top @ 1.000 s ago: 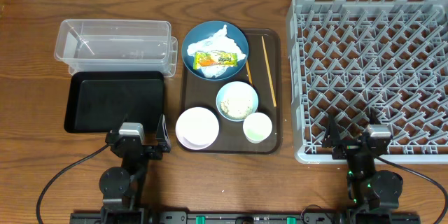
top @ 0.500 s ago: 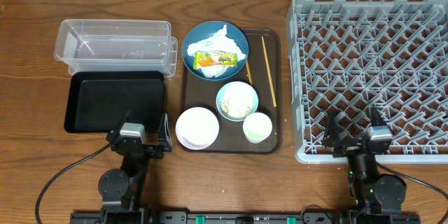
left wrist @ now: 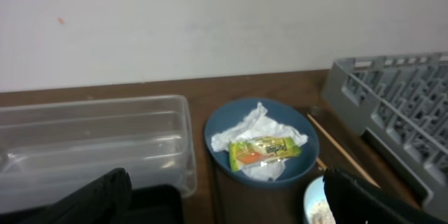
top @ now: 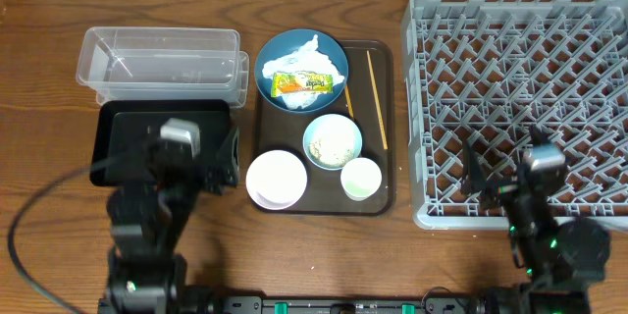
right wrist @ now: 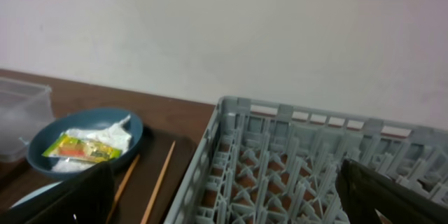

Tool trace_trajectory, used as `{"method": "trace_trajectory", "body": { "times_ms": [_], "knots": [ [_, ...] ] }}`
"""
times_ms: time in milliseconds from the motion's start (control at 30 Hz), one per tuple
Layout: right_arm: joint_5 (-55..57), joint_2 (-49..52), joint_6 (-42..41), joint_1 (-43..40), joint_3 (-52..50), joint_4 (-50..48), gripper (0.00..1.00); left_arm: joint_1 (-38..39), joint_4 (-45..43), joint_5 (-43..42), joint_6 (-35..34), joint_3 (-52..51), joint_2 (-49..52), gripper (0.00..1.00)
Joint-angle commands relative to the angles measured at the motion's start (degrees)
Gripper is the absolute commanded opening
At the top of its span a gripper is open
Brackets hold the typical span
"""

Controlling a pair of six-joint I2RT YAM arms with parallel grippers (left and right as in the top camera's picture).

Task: Sort waste into correct bins and load items into the dishwasher rack
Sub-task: 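Reach the left gripper to the blue plate and grasp tissue and wrapper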

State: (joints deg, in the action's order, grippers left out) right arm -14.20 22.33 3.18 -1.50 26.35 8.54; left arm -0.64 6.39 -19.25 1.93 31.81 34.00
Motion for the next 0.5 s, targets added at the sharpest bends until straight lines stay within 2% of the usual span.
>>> {"method": "trace_trajectory", "body": {
  "times_ms": [0, 100, 300, 467],
  "knots": [
    [-2.91, 6.69, 2.78, 0.72, 7.82, 3.76, 0.99, -0.13, 3.72, -2.23, 0.87, 9.27, 8.04, 0.9],
    [-3.76, 13.7, 3.04, 0.72, 15.89, 10.54, 0.99, -0.04, 10.08, -3.39, 1.53, 18.78, 16.94, 0.9],
    [-4.92, 26.12, 4.63, 0.72, 30.05, 25.33, 0.99, 5.09, 26.82, -5.07, 9.14, 41.77, 37.24, 0.91],
    [-5.01, 31.89, 4.59, 0.72, 34.23, 30.01, 0.99, 10.67, 41.13, -0.46, 13.33, 61.46, 55.04, 0.9]
  ]
}}
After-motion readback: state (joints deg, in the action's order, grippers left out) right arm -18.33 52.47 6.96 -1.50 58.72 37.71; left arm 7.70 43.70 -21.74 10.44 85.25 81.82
